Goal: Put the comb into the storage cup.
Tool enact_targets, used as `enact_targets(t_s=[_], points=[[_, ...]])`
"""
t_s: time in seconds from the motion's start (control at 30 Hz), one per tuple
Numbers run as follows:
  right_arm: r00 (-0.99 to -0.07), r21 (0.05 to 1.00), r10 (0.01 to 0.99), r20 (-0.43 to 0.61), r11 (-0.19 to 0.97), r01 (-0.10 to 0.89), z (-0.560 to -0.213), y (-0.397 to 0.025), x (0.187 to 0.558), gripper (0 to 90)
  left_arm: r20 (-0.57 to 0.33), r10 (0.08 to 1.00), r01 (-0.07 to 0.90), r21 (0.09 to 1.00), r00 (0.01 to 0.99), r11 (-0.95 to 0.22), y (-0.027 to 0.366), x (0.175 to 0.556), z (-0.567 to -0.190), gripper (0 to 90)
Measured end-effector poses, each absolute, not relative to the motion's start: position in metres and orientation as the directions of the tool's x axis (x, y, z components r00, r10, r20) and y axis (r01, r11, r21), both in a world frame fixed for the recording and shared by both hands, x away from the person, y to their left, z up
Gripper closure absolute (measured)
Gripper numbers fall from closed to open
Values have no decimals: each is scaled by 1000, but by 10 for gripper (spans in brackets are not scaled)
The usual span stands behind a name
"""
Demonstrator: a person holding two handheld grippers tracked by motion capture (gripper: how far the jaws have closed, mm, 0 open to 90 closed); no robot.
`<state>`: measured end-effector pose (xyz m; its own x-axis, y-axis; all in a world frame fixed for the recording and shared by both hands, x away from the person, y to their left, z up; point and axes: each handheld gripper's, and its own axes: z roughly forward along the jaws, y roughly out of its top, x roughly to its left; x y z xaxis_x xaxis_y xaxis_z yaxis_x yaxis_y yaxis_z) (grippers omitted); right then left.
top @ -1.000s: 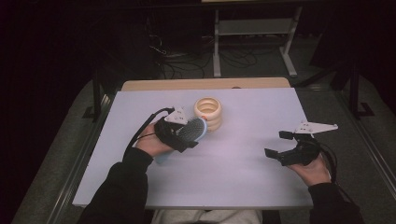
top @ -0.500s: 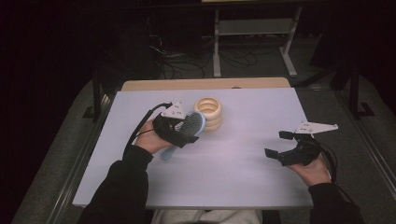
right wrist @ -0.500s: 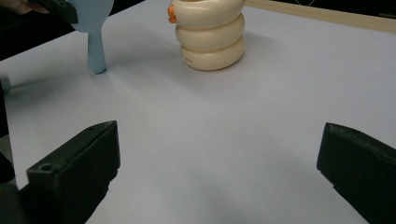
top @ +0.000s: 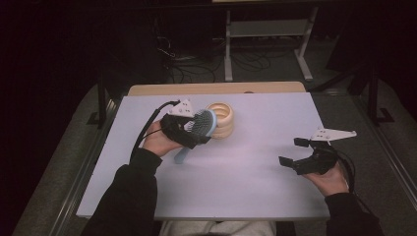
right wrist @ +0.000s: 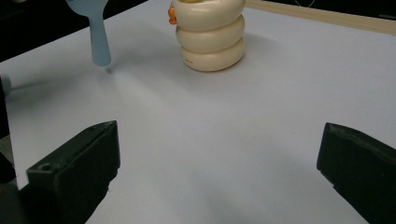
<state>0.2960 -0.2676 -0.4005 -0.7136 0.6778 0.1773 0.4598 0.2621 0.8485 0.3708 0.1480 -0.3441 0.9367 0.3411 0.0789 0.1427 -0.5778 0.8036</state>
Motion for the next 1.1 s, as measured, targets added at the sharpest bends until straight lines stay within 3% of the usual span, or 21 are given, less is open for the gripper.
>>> enact_targets(t_s=[0.63,1.1], points=[[-711,849,679,180,258,462,-401,-268,296,0,73,359,144,828,930,-542,153,378,-325,198],[-712,850,679,179,259,460,-401,-268,297,0,95,363,112,853,927,-509,151,390,-289,198]])
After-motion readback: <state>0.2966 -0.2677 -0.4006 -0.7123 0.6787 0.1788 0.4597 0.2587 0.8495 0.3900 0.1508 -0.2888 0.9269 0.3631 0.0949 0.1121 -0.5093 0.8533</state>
